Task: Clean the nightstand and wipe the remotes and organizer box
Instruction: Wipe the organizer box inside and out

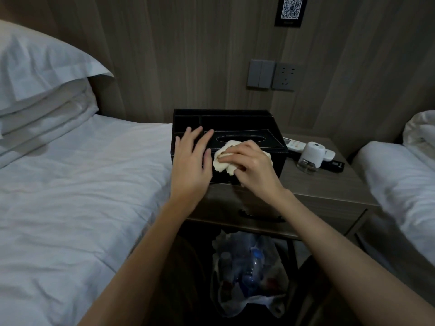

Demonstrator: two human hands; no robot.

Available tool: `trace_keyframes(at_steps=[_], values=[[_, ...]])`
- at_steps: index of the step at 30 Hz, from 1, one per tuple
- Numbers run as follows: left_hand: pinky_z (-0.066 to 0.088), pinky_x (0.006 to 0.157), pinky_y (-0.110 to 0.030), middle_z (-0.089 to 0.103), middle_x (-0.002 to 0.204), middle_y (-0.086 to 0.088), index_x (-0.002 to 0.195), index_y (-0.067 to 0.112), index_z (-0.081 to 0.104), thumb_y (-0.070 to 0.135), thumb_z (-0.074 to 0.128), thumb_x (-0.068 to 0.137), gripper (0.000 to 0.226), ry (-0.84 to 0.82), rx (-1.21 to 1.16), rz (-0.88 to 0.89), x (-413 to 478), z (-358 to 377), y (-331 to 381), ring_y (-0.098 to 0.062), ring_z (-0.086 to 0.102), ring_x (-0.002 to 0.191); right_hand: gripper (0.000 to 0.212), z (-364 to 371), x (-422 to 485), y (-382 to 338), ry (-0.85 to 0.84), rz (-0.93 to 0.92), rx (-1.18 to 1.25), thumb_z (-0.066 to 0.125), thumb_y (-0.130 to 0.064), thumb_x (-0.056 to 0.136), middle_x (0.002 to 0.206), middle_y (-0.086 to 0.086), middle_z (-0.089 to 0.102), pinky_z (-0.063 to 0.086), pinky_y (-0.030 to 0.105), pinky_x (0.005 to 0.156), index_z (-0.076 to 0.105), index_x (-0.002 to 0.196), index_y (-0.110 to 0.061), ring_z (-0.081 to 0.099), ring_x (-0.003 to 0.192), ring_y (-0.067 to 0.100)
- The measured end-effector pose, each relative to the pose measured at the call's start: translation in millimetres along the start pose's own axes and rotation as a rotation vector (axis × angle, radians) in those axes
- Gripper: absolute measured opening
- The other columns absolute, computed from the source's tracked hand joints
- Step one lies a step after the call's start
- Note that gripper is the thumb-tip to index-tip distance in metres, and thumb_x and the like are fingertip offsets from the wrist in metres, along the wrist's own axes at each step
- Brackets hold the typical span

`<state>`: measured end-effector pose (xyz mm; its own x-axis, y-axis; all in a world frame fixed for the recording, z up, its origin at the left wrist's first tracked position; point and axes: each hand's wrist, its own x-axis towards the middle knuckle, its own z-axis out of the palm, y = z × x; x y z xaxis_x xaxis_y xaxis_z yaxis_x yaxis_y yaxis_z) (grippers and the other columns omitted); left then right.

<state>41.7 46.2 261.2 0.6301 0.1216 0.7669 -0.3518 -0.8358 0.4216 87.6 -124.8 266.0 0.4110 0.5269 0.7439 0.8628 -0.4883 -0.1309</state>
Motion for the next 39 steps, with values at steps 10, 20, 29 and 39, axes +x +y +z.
trace_keyframes(at_steps=[10,20,29,39], values=[[0.007,0.121,-0.038,0.058,0.130,-0.005,0.130,0.015,0.060,0.006,0.053,0.091,0.040,-0.032,0.098,0.156,-9.9,12.7,-20.2,-0.019,0.054,0.114,0.040,27.5,-38.7,5.4,-0.144,-0.074,-0.042,0.045,0.004,0.078,0.108,-0.003,0.070,0.047,0.034,0.084,0.073,0.101,-0.012,0.053,0.095,0.024],[0.016,0.113,-0.028,0.059,0.127,0.001,0.127,0.020,0.062,0.010,0.049,0.088,0.042,-0.059,0.059,0.225,-2.9,5.5,-41.1,-0.013,0.052,0.112,0.041,0.8,-34.6,-18.0,-0.214,-0.012,0.054,0.069,0.008,0.073,0.108,-0.001,0.070,0.050,0.033,0.080,0.072,0.106,-0.016,0.054,0.093,0.017],[0.026,0.109,-0.039,0.060,0.124,0.006,0.119,0.023,0.066,0.016,0.049,0.087,0.036,-0.050,-0.015,0.190,3.4,-5.2,-54.5,-0.008,0.052,0.115,0.036,-0.2,-3.3,-6.2,-0.069,-0.136,-0.159,0.066,0.002,0.074,0.111,-0.005,0.071,0.033,0.025,0.079,0.073,0.105,-0.016,0.047,0.090,0.018],[0.021,0.112,-0.031,0.065,0.114,0.005,0.108,0.020,0.071,0.019,0.046,0.087,0.033,0.023,-0.114,0.081,5.0,2.8,-49.9,-0.006,0.054,0.110,0.046,40.0,-48.1,-7.9,-0.135,0.104,-0.061,0.068,0.005,0.062,0.103,-0.006,0.072,0.042,0.030,0.082,0.074,0.100,-0.019,0.059,0.088,0.019]])
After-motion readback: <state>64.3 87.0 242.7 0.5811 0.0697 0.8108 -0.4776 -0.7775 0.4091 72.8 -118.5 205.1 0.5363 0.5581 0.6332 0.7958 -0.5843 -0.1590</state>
